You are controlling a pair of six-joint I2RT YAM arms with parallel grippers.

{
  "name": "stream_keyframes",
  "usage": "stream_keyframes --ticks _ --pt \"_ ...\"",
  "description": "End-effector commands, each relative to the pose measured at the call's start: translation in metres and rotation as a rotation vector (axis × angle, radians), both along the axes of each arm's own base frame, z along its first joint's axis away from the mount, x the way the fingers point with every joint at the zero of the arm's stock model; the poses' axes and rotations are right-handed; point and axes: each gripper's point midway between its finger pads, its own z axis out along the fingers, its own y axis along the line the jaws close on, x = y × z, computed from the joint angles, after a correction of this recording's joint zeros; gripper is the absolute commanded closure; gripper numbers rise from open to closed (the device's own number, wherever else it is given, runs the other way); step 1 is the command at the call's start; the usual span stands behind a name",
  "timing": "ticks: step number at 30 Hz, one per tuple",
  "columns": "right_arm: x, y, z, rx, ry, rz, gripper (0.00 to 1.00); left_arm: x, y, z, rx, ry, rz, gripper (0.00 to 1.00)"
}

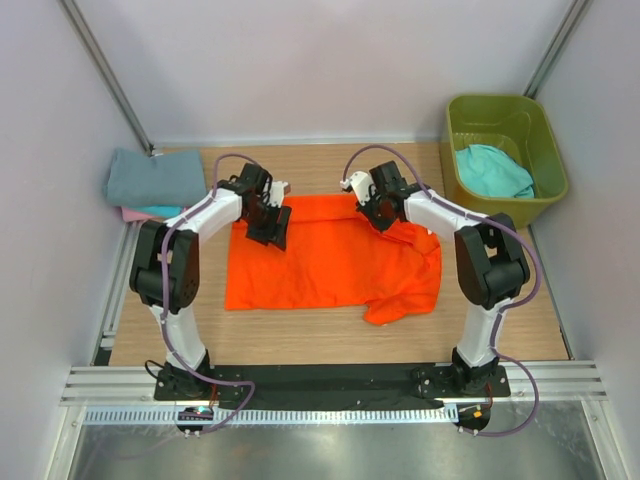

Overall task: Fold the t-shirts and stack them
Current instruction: Fold the tshirt

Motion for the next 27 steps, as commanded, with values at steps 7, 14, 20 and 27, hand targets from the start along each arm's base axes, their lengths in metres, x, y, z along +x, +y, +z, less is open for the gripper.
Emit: stream_keyframes --ticks 7,14,20,27 --pt "-0.004 0.025 0.05 0.134 -0.041 0.034 0.99 0.003 -0.014 0.007 -0.025 -0.008 -0.017 0.43" --pt "0.0 0.014 0.046 0.09 -0.06 -0.007 0.61 0.004 -0.012 0.011 -0.012 -0.024 -0.02 0.43" --pt "0.046 -0.028 0.087 0.119 -0.213 -0.199 0.57 0.021 -0.012 0.024 0.001 -0.08 -0.042 0.43" --pt "0.075 -0.085 0.069 0.18 -0.169 -0.396 0.58 0.085 0.015 0.03 0.013 -0.163 0.048 0.43"
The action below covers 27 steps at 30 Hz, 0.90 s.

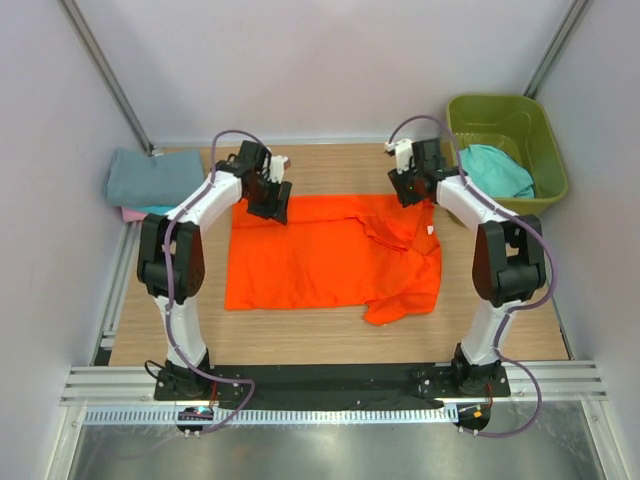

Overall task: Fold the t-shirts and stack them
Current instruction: Fold the tshirt

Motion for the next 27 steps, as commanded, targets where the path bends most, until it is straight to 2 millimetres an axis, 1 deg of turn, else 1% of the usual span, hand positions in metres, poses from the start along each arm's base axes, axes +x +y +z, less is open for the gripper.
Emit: stream_keyframes --ticks 1,2,3,5,6,8,9,10,12,13,15,17,18,19,20,21,22,23,25,26,27 --pt "0.025 -0.017 0.017 0.058 -0.063 -0.097 0.58 0.052 0.022 0.011 0.009 -0.09 0.066 0.43" --pt "0.026 -0.024 0.009 0.061 -0.046 -0.116 0.58 0.06 0.028 0.007 0.013 -0.088 0.083 0.43" --pt "0.028 -0.027 0.005 0.061 -0.04 -0.123 0.58 0.066 0.03 -0.004 0.018 -0.067 0.09 0.43" --pt "0.03 -0.032 -0.008 0.062 -0.02 -0.135 0.58 0.085 0.036 -0.005 0.024 -0.087 0.111 0.43" --pt "0.031 -0.034 -0.011 0.062 -0.016 -0.139 0.58 0.087 0.038 -0.02 0.045 -0.065 0.089 0.43" --pt "0.034 -0.034 -0.021 0.061 0.002 -0.14 0.59 0.096 0.043 -0.031 0.06 -0.048 0.093 0.43" --pt "0.035 -0.034 -0.023 0.061 0.005 -0.137 0.59 0.098 0.044 -0.028 0.062 -0.056 0.096 0.43" --pt "0.038 -0.035 -0.023 0.06 0.002 -0.139 0.59 0.099 0.046 -0.037 0.072 -0.041 0.092 0.43" --pt "0.039 -0.035 -0.031 0.052 0.019 -0.137 0.58 0.1 0.048 -0.041 0.086 -0.031 0.094 0.43" --pt "0.04 -0.036 -0.031 0.048 0.018 -0.14 0.58 0.099 0.049 -0.045 0.092 -0.023 0.094 0.42" --pt "0.04 -0.04 -0.037 0.04 0.031 -0.148 0.59 0.099 0.052 -0.048 0.097 -0.015 0.101 0.42" --pt "0.041 -0.045 -0.042 0.024 0.042 -0.158 0.58 0.098 0.057 -0.057 0.105 0.006 0.114 0.41" --pt "0.04 -0.048 -0.049 0.005 0.055 -0.168 0.59 0.098 0.059 -0.059 0.113 0.009 0.12 0.41" --pt "0.041 -0.05 -0.05 -0.003 0.058 -0.171 0.59 0.099 0.061 -0.061 0.116 0.016 0.128 0.41" --pt "0.04 -0.051 -0.054 -0.01 0.066 -0.169 0.59 0.098 0.065 -0.071 0.12 0.039 0.135 0.41" --pt "0.039 -0.053 -0.056 -0.015 0.069 -0.17 0.58 0.096 0.068 -0.073 0.122 0.058 0.146 0.41" --pt "0.04 -0.055 -0.06 -0.029 0.074 -0.173 0.59 0.099 0.069 -0.073 0.123 0.057 0.153 0.41" --pt "0.039 -0.056 -0.062 -0.034 0.086 -0.175 0.58 0.099 0.073 -0.078 0.126 0.07 0.163 0.41" --pt "0.041 -0.056 -0.064 -0.039 0.086 -0.177 0.58 0.102 0.077 -0.079 0.133 0.063 0.172 0.41" --pt "0.043 -0.062 -0.065 -0.063 0.077 -0.199 0.58 0.105 0.079 -0.077 0.137 0.052 0.174 0.41" --pt "0.044 -0.062 -0.064 -0.064 0.071 -0.203 0.57 0.107 0.081 -0.082 0.144 0.056 0.174 0.41"
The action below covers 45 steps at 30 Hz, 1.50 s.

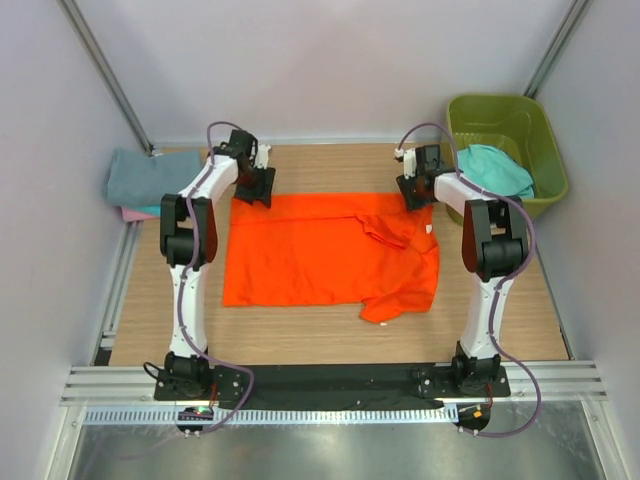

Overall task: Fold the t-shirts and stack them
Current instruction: Fold the tshirt

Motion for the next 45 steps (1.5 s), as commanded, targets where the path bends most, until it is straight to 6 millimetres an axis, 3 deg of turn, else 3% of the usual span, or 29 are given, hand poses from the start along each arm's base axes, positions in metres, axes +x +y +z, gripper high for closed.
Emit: stream_keyframes --ticks 1,4,7,15,17,18,19,21,22,23,24,25,26,28,29,30,31,32,33,35,37,38,42,45 --pt "0.015 -0.012 0.007 -0.052 -0.041 -0.034 0.57 0.001 0.02 -0.023 0.057 0.048 0.037 0.41" --pt "0.024 -0.014 0.005 -0.061 -0.059 -0.048 0.57 0.018 0.022 -0.017 0.073 0.007 0.029 0.41" --pt "0.034 -0.018 0.004 -0.085 -0.077 -0.056 0.57 0.024 0.023 -0.027 0.09 0.015 0.019 0.4" --pt "0.075 -0.013 0.01 -0.073 -0.149 -0.049 0.57 0.055 0.023 -0.012 0.105 -0.081 0.006 0.39" --pt "0.082 -0.014 0.024 -0.077 -0.177 -0.05 0.57 0.06 0.024 0.011 0.115 -0.123 0.005 0.39" --pt "0.087 -0.014 0.048 -0.077 -0.226 -0.057 0.57 0.062 0.022 0.025 0.118 -0.148 0.007 0.4" --pt "0.09 -0.014 0.062 -0.076 -0.257 -0.059 0.57 0.064 0.022 0.065 0.113 -0.216 0.015 0.4" --pt "0.09 -0.014 0.097 -0.072 -0.323 -0.065 0.57 0.059 0.025 0.102 0.12 -0.279 0.047 0.39" --pt "0.086 -0.009 0.138 -0.065 -0.396 -0.064 0.57 0.055 0.024 0.146 0.109 -0.36 0.054 0.39" --pt "0.082 -0.007 0.156 -0.061 -0.432 -0.062 0.57 0.049 0.025 0.166 0.106 -0.395 0.052 0.38" --pt "0.073 -0.006 0.16 -0.056 -0.435 -0.056 0.56 0.042 0.02 0.181 0.109 -0.419 0.04 0.29" --pt "0.062 -0.002 0.2 -0.032 -0.509 -0.041 0.55 0.028 0.019 0.177 0.116 -0.395 0.029 0.26" --pt "0.053 0.001 0.208 -0.02 -0.518 -0.026 0.55 0.013 0.018 0.207 0.109 -0.442 0.019 0.24" --pt "0.026 0.002 0.201 0.002 -0.482 -0.007 0.54 -0.017 0.012 0.193 0.108 -0.375 -0.019 0.21" --pt "0.009 0.011 0.218 0.04 -0.501 0.054 0.54 -0.03 0.011 0.188 0.101 -0.35 -0.024 0.21" --pt "-0.012 0.015 0.193 0.045 -0.423 0.093 0.54 -0.045 0.01 0.199 0.085 -0.359 -0.03 0.21" --pt "-0.025 0.018 0.187 0.051 -0.396 0.121 0.54 -0.057 0.007 0.194 0.062 -0.332 -0.043 0.21" --pt "-0.044 0.025 0.195 0.084 -0.399 0.173 0.54 -0.077 0.009 0.166 0.062 -0.25 -0.049 0.21" --pt "-0.066 0.025 0.168 0.063 -0.323 0.23 0.55 -0.092 0.007 0.172 0.042 -0.249 -0.063 0.24" --pt "-0.104 0.033 0.154 0.078 -0.294 0.329 0.55 -0.124 -0.001 0.142 -0.007 -0.151 -0.117 0.27" --pt "-0.134 0.043 0.141 0.104 -0.244 0.41 0.55 -0.14 0.0 0.134 -0.018 -0.139 -0.121 0.28" --pt "-0.149 0.049 0.131 0.128 -0.197 0.437 0.55 -0.154 -0.002 0.118 -0.027 -0.09 -0.137 0.28" --pt "-0.213 0.075 0.102 0.273 0.031 0.495 0.57 -0.174 -0.004 0.086 -0.036 -0.012 -0.145 0.3" --pt "-0.24 0.073 0.082 0.247 0.101 0.531 0.57 -0.181 -0.004 0.064 -0.034 0.05 -0.141 0.3"
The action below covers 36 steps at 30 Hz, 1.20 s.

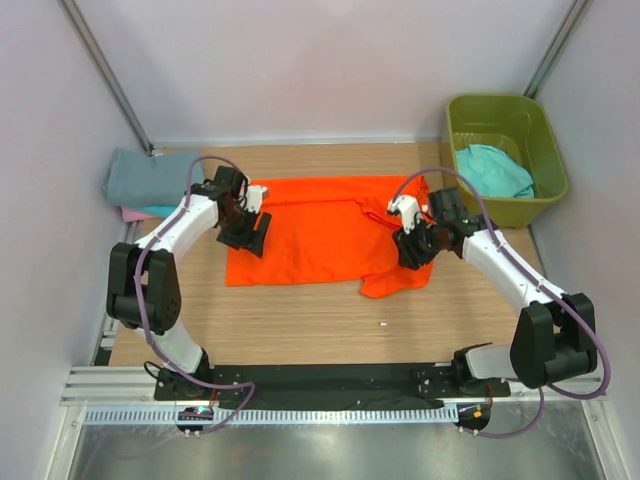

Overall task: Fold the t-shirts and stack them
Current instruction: Fold the tshirt

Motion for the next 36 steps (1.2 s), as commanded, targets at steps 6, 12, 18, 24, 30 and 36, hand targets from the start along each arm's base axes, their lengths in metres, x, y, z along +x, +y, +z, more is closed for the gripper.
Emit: stream_keyframes --ticks 6,12,18,24,30,36 --pt "-0.078 -0.005 -0.037 -0.076 0.149 0.198 0.58 0.004 -0.012 -0.025 -0.044 0.066 -0.001 0.32" --pt "-0.088 0.015 -0.042 -0.094 0.11 0.319 0.59 0.006 -0.013 -0.044 -0.034 0.11 0.017 0.32" --pt "-0.071 0.031 -0.048 -0.114 0.045 0.361 0.59 0.011 -0.014 -0.06 -0.018 0.154 0.017 0.33" --pt "-0.06 0.041 -0.064 -0.129 0.029 0.397 0.59 0.011 -0.013 -0.068 -0.008 0.182 0.022 0.34" --pt "-0.061 0.042 -0.09 -0.181 0.045 0.459 0.59 0.011 -0.014 -0.071 -0.007 0.192 0.02 0.34" --pt "-0.041 0.037 -0.091 -0.264 -0.044 0.438 0.78 0.01 -0.013 -0.074 -0.004 0.206 0.024 0.34"
